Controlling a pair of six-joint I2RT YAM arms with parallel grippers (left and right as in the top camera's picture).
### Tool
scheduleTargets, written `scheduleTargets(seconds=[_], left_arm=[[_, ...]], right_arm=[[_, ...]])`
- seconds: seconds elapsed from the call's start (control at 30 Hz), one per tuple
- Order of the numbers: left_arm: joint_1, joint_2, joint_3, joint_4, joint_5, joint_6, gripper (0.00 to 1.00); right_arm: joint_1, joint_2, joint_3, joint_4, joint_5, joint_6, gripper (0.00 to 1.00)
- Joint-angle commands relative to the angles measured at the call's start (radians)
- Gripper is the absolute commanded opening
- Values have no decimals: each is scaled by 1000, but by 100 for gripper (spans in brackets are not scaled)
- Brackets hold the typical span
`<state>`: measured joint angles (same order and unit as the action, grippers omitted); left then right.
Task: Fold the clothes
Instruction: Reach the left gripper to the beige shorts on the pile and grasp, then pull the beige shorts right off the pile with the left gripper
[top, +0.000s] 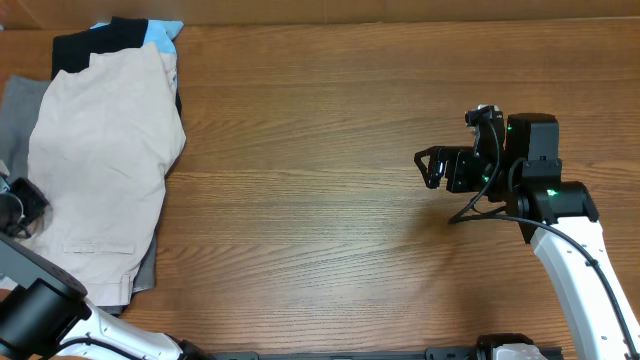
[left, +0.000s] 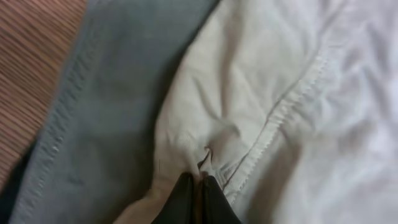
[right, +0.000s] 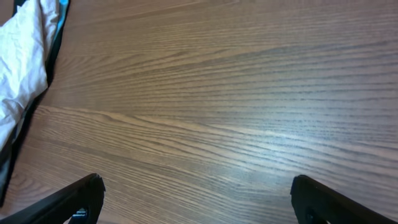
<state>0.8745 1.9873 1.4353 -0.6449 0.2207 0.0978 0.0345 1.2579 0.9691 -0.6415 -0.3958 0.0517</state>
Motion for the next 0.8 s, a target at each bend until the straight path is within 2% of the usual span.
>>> scheduleTargets(seconds=[0.0, 0.17, 0.2, 0.4, 0.57, 0.77], left_arm=[[-93, -101, 80, -47, 69, -120, 4], [-246, -203, 161, -182, 93, -140, 4], [-304, -235, 168, -212, 119, -140, 4], [-602, -316, 169, -268, 198, -143, 4], [-892, -306, 168, -243, 220, -151, 4], [-1223, -228, 168, -87, 216, -166, 4]], right_arm=[[4, 0, 19, 16, -6, 0, 96], [3, 0, 21, 30, -6, 5, 89], [2, 0, 24, 30, -6, 13, 86], [-73, -8, 70, -6, 0, 119, 79], [-183, -30, 156, -122, -2, 124, 78], [-353, -37, 240, -245, -3, 123, 79]])
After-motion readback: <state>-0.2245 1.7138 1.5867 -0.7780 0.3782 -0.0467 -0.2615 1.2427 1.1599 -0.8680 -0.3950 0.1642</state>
